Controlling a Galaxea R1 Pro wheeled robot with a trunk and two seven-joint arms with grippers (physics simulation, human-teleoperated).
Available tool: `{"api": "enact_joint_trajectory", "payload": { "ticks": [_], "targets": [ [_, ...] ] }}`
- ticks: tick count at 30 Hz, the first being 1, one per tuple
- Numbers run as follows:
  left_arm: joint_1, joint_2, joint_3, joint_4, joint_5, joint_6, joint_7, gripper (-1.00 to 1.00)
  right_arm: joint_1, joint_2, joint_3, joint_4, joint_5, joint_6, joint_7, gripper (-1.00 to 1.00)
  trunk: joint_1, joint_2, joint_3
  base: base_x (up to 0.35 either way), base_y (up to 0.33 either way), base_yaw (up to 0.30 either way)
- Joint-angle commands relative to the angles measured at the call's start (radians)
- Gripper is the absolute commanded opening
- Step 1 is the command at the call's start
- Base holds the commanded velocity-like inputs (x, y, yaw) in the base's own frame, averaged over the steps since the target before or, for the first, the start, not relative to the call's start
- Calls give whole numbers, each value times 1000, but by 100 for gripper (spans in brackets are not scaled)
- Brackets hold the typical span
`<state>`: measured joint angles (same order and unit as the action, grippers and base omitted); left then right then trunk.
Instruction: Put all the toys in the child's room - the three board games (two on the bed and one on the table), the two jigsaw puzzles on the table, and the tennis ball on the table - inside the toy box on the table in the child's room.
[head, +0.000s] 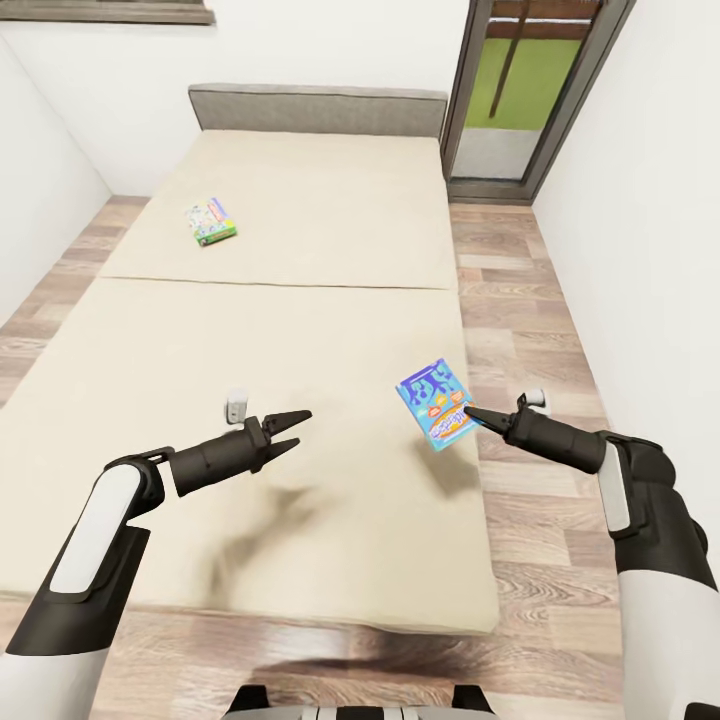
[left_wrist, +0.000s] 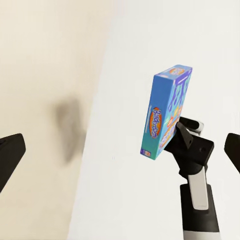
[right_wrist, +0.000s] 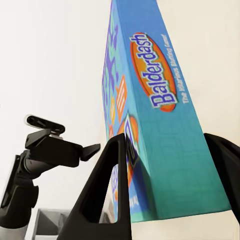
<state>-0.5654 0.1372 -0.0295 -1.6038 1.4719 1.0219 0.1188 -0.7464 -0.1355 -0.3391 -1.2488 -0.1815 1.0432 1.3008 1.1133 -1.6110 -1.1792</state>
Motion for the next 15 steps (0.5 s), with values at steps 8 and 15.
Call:
{"api": "enact_joint_trajectory", "payload": {
  "ticks": [8, 15],
  "targets": [
    [3, 1, -1, -1, 10, 1, 12, 100, 2, 0, 1, -7, 3, 4, 1, -100, -31, 56, 38, 0, 0, -79],
    [48, -4, -9, 1, 2, -6, 12, 100, 1, 2, 3, -8, 4, 4, 0, -100, -58, 105, 71, 0, 0, -79]
  ]
}}
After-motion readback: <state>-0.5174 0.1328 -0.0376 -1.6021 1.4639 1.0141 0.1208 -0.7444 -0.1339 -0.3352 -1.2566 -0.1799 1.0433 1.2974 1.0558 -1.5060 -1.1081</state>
